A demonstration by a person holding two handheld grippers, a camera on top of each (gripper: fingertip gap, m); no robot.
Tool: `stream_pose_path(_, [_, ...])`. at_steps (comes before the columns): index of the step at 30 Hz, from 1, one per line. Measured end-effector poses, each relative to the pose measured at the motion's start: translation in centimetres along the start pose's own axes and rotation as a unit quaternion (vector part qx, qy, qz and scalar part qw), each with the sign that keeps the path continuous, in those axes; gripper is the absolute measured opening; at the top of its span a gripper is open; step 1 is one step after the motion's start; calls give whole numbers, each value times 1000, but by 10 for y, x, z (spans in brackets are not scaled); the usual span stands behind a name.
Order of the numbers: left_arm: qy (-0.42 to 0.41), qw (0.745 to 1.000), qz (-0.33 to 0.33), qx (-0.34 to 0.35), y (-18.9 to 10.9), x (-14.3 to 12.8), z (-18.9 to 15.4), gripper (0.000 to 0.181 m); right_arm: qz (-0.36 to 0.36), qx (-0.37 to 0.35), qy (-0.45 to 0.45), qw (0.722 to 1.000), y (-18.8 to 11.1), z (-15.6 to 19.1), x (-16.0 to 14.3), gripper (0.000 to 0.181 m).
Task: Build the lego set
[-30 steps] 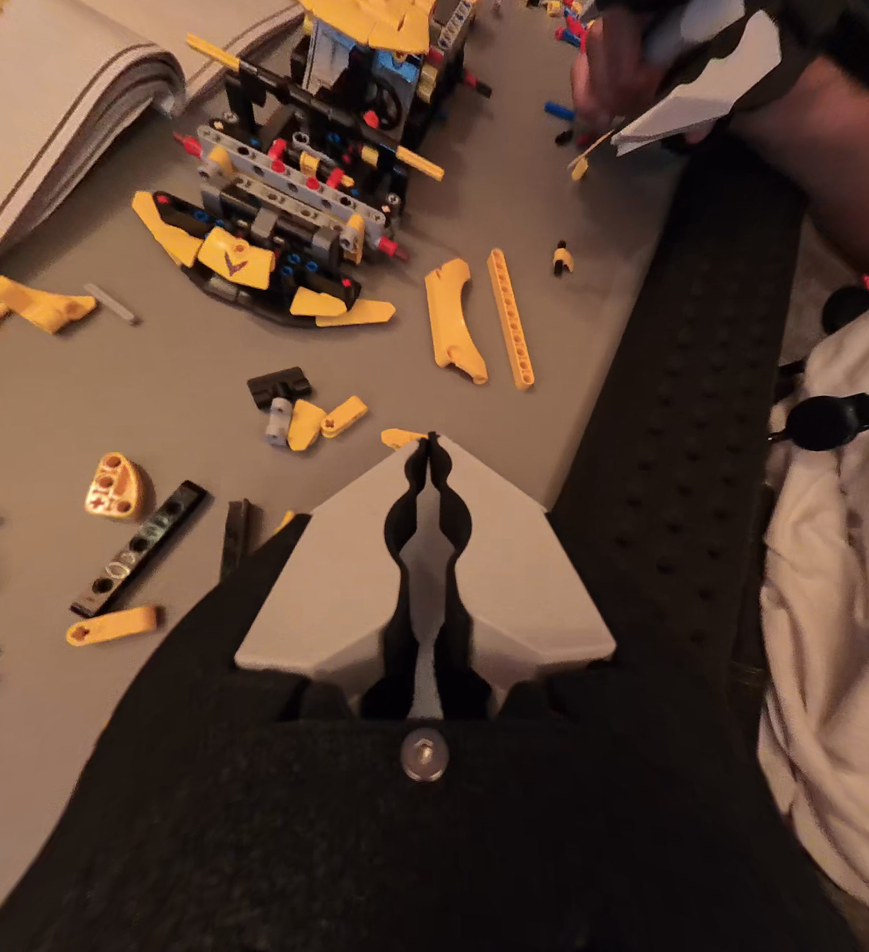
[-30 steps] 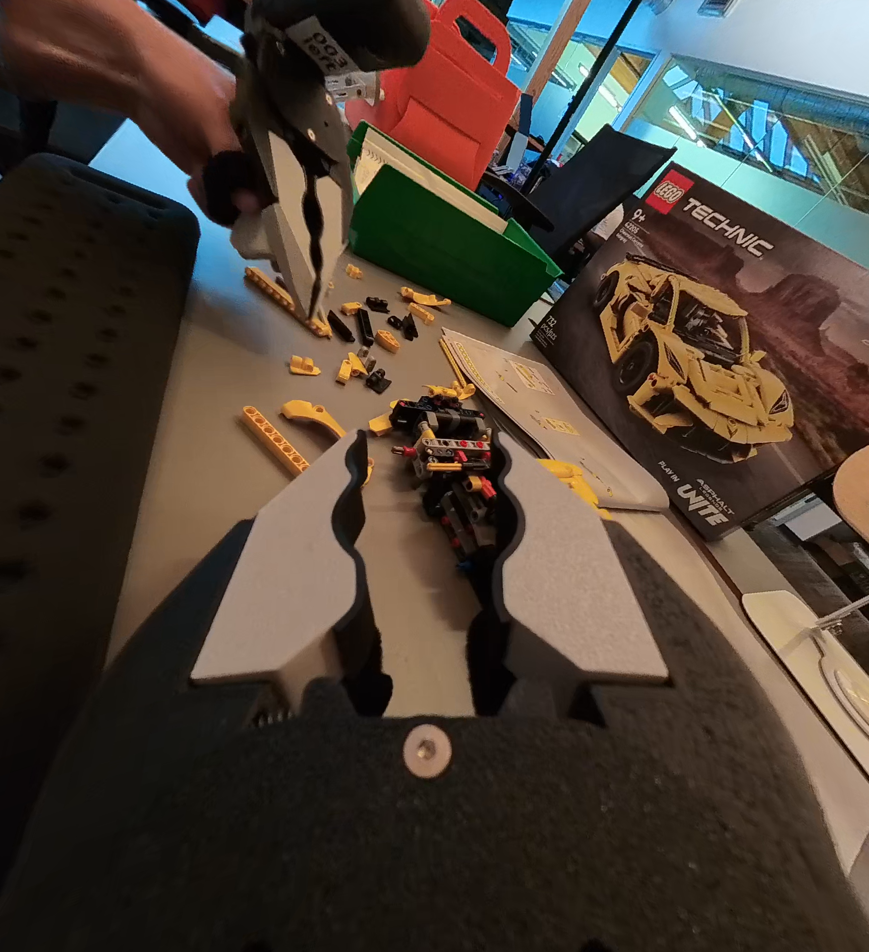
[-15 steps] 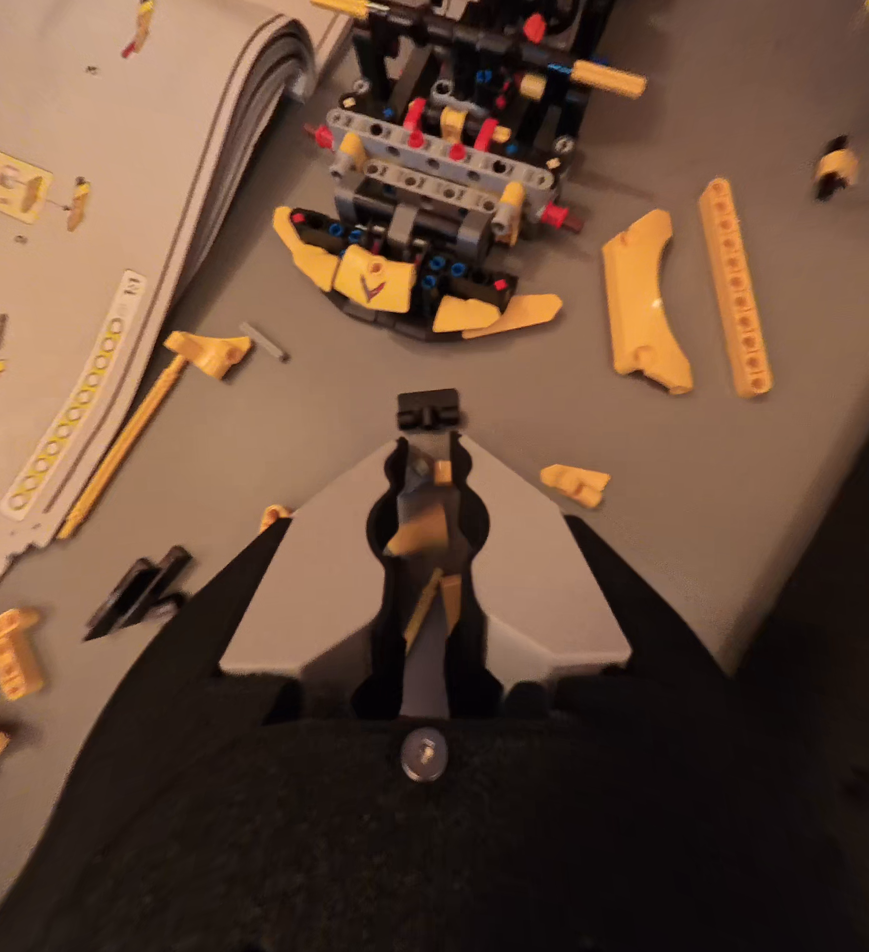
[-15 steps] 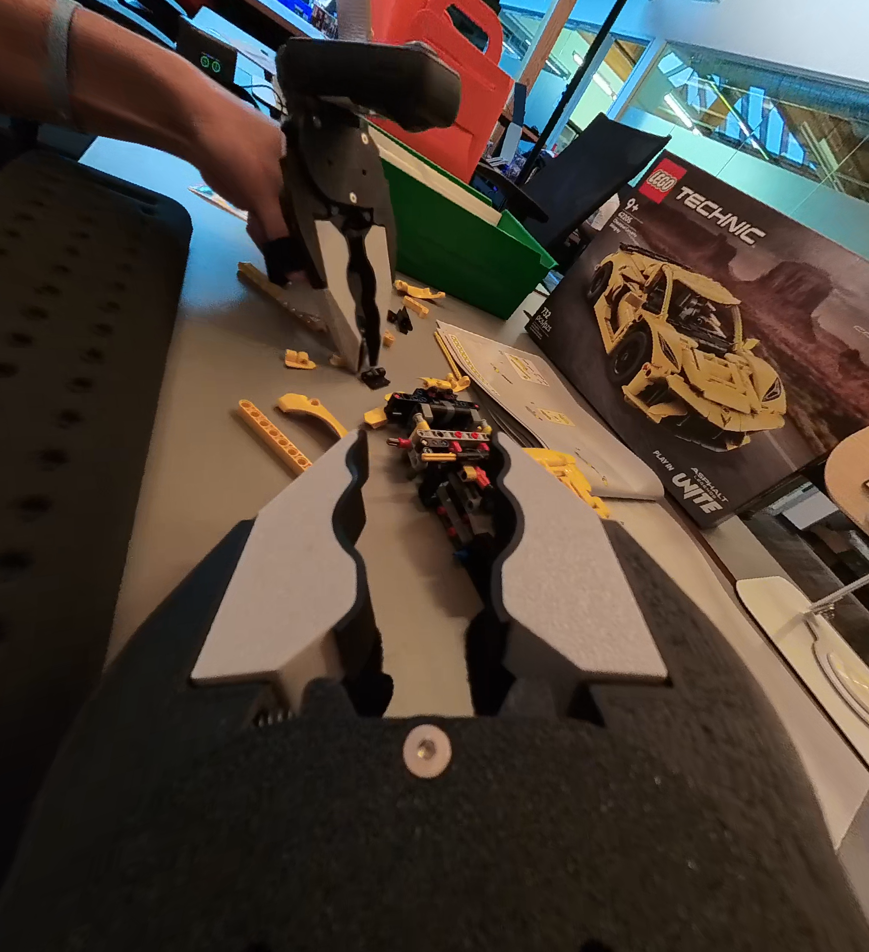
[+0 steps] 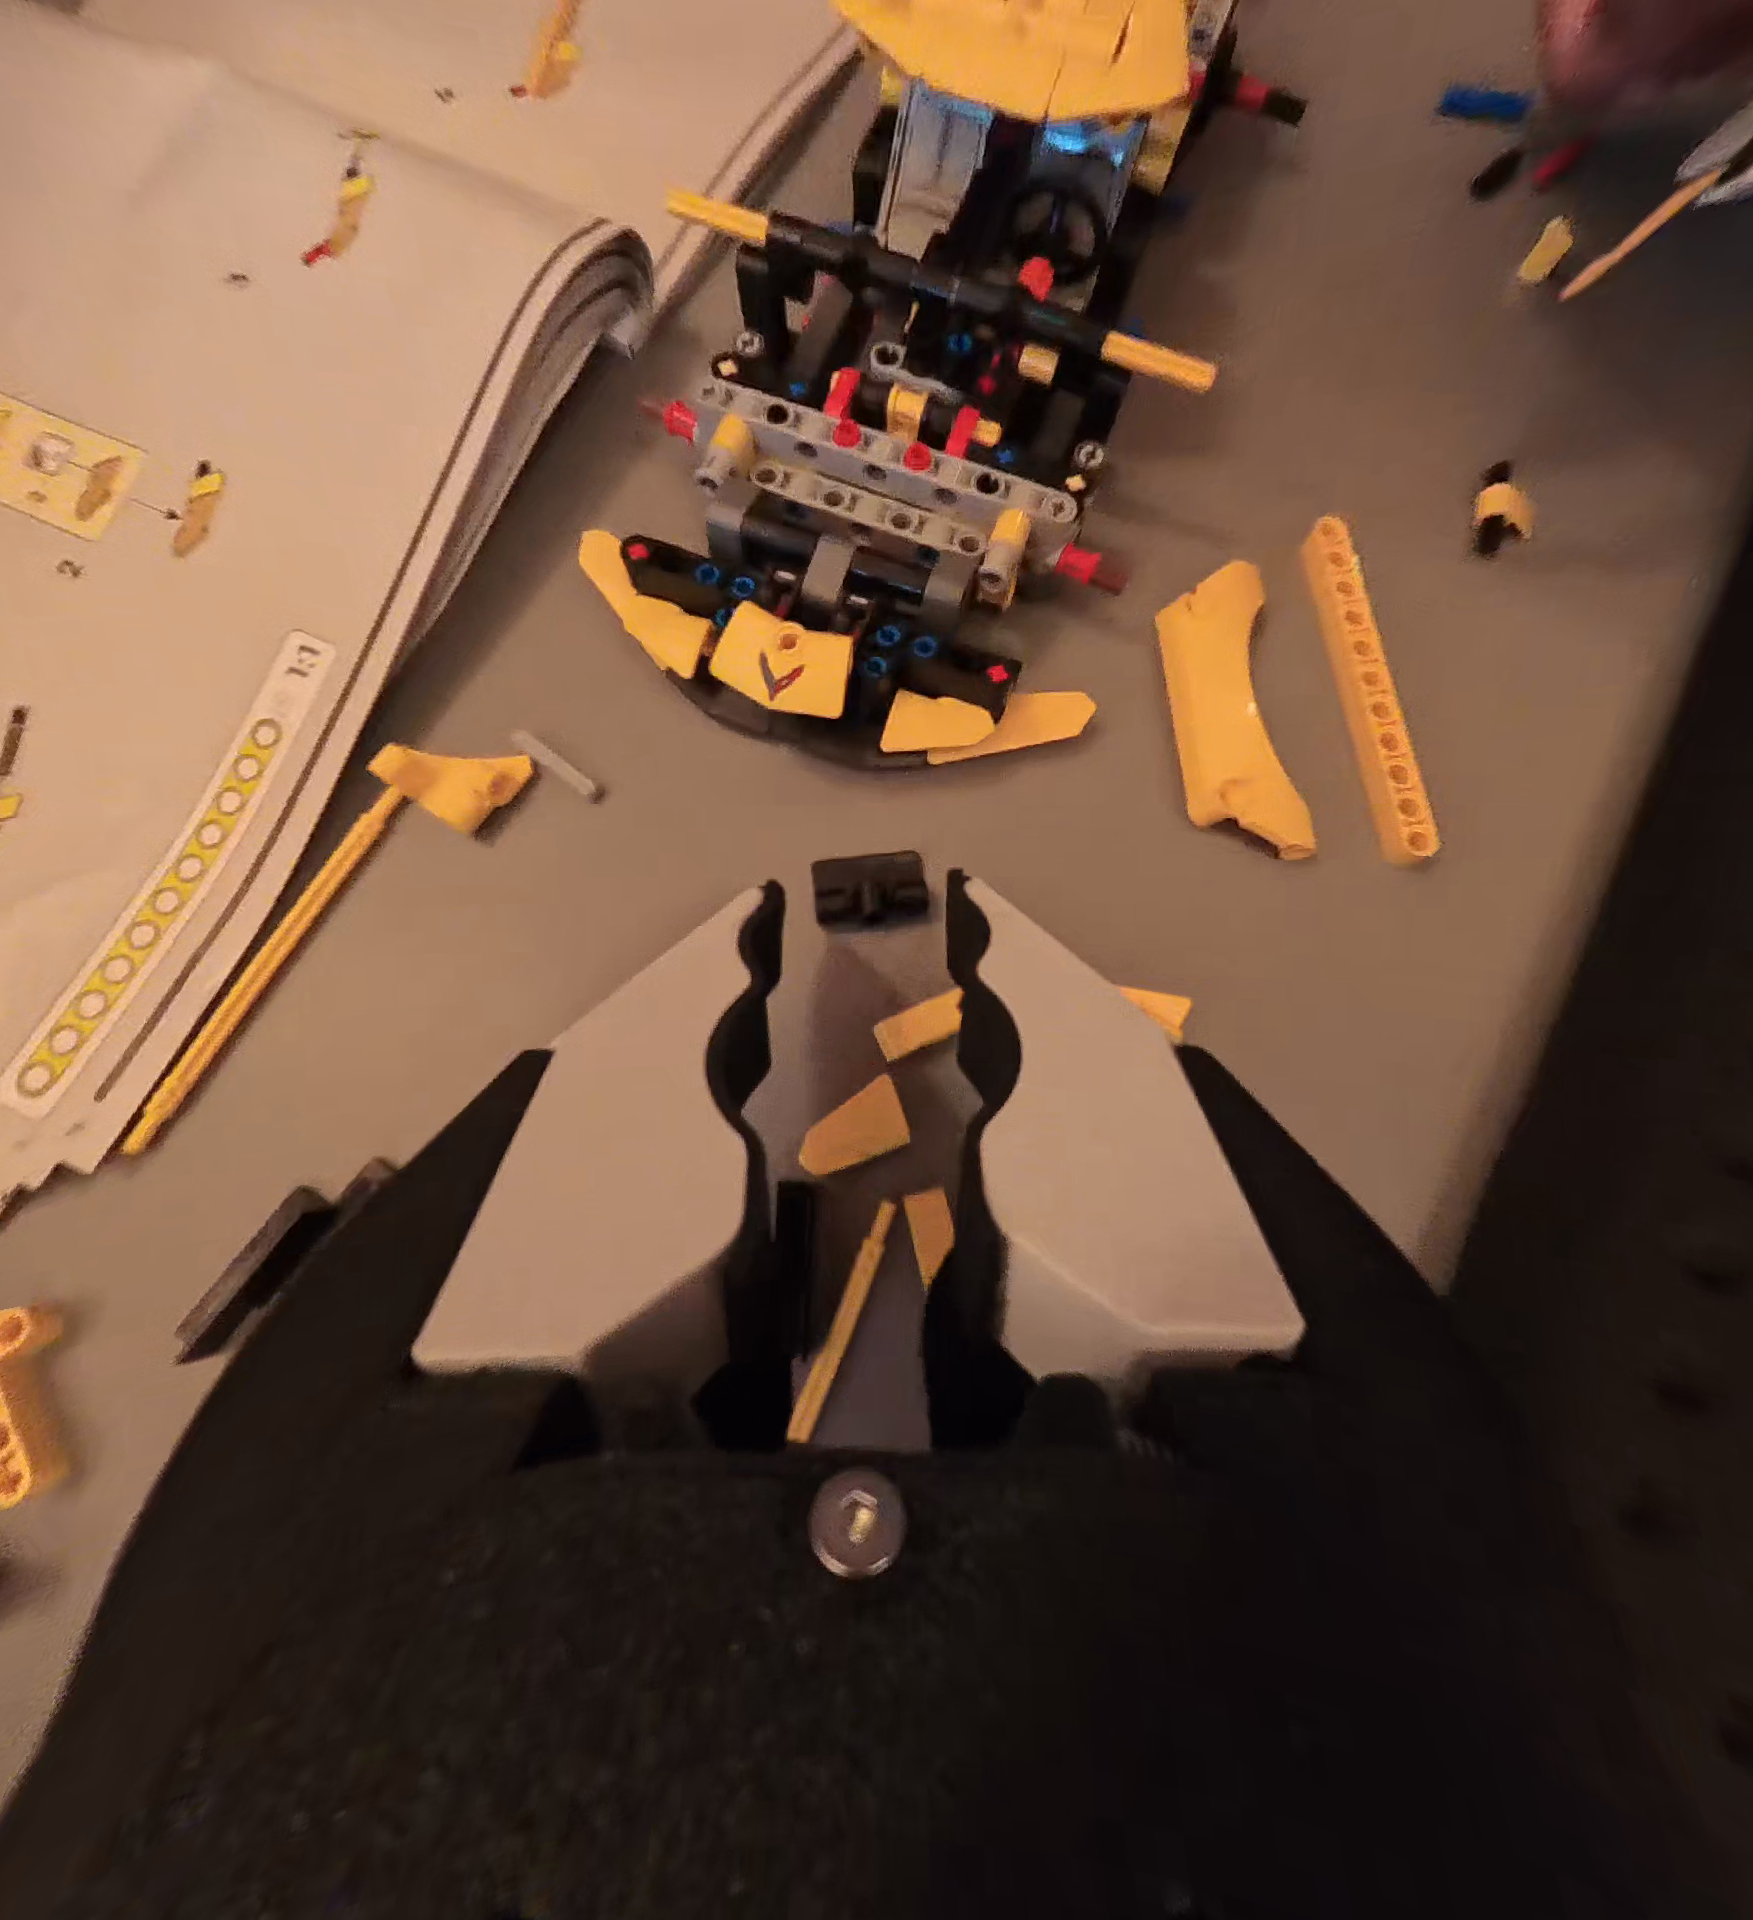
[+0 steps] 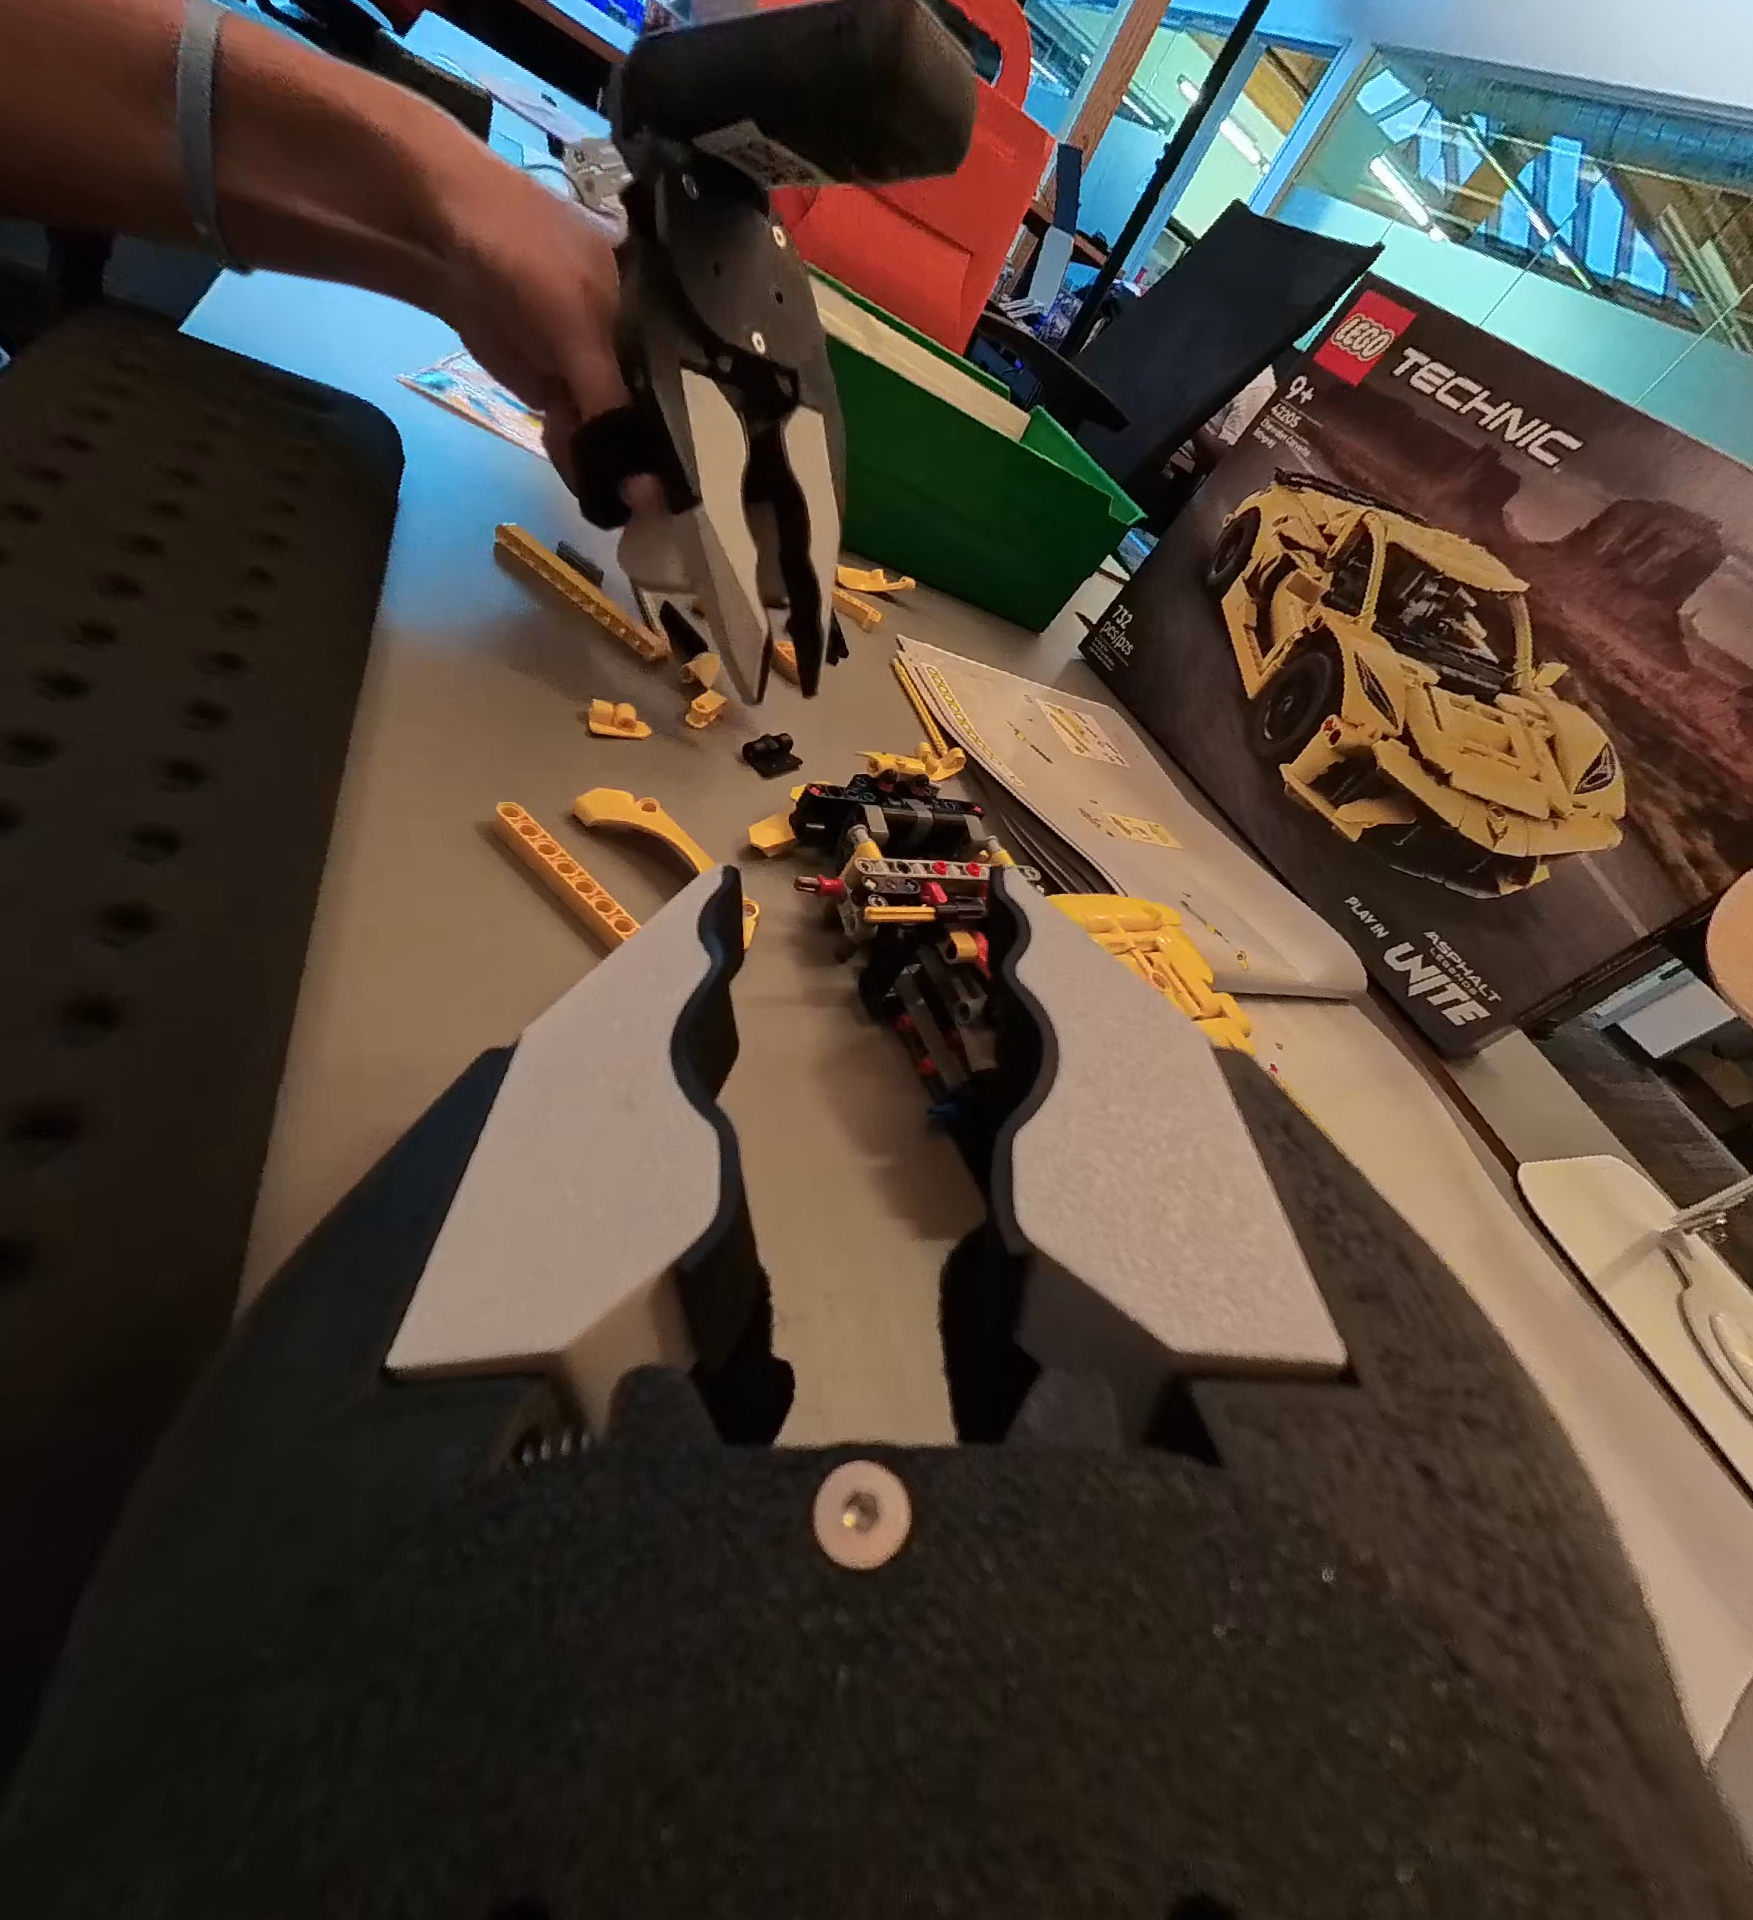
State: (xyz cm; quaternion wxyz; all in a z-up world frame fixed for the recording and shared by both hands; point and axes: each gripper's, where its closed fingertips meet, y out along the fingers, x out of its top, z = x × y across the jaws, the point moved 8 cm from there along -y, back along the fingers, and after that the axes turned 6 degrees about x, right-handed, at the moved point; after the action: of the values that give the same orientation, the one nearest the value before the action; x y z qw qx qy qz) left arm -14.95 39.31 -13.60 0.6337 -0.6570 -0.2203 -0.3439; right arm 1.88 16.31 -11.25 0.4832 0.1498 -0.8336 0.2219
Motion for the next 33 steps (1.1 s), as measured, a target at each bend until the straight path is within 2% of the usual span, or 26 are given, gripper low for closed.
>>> stream_pose_path(4, [-5,999,41,-18,20,-2,-5,34,2,-1,2,1000,-1,0,-1,46])
stream_pose_path(5, [-6,999,41,-9,21,-2,-4,27,3,-1,3,1000,-1,0,-2,45])
stream_pose_path(7, [-3,999,45,3,20,-3,0,25,2,-2,5,1000,-2,-1,-2,45])
stream_pose_path(11, [3,995,61,75,7,-10,31,24,1,2,6,1000,-1,0,-1,45])
stream_pose_path(15, [-36,996,56,67,2,-14,56,24,3,10,5,1000,1,2,-1,45])
stream_pose_path(19, [-48,995,56,60,6,-16,62,26,4,9,9,1000,0,1,-2,45])
stream_pose_path(22, [-63,997,25,26,-6,-7,49,32,5,5,10,1000,-2,0,-3,45])
stream_pose_path(24, [-20,999,5,-24,-15,-2,25,32,5,5,12,1000,-2,0,-3,45])
stream_pose_path(27, [81,994,62,-34,-11,-13,1,32,4,10,14,1000,-1,0,-3,45])
stream_pose_path(30, [76,992,71,-74,-2,-15,-5,31,6,17,15,1000,1,2,-3,45])
stream_pose_path(32, [71,991,77,-81,2,-15,-2,10,9,18,14,1000,1,2,-4,45])
stream_pose_path(33, [80,992,74,-61,2,-13,2,8,11,17,15,1000,1,2,-5,44])
